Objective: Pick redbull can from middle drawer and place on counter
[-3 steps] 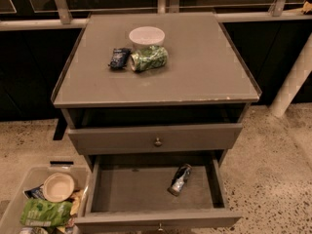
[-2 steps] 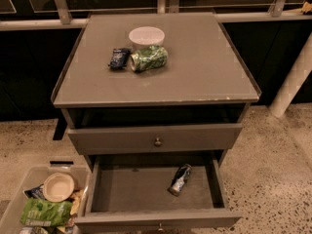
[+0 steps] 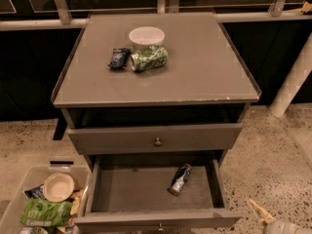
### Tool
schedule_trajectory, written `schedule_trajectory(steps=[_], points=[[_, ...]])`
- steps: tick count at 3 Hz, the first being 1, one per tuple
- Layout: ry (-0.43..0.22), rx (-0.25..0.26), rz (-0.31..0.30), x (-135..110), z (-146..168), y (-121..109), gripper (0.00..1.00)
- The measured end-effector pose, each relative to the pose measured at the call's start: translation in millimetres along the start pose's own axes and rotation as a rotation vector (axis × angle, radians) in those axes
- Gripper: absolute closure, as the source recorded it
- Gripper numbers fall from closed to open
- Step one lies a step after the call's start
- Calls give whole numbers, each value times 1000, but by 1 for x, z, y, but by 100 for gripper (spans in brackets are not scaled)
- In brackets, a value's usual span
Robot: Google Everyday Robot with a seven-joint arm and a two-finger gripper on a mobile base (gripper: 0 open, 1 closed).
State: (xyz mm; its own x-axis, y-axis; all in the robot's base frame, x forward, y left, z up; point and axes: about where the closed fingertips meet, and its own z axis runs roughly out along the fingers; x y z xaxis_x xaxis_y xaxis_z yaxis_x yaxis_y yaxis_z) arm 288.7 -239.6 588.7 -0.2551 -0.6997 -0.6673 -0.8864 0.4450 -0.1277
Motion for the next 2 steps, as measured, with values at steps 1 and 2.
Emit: schedule_trajectory(steps=[1,2], points=[[0,-2,0,0,0,1,0],[-103,21,-5,-9,7,-7,0]])
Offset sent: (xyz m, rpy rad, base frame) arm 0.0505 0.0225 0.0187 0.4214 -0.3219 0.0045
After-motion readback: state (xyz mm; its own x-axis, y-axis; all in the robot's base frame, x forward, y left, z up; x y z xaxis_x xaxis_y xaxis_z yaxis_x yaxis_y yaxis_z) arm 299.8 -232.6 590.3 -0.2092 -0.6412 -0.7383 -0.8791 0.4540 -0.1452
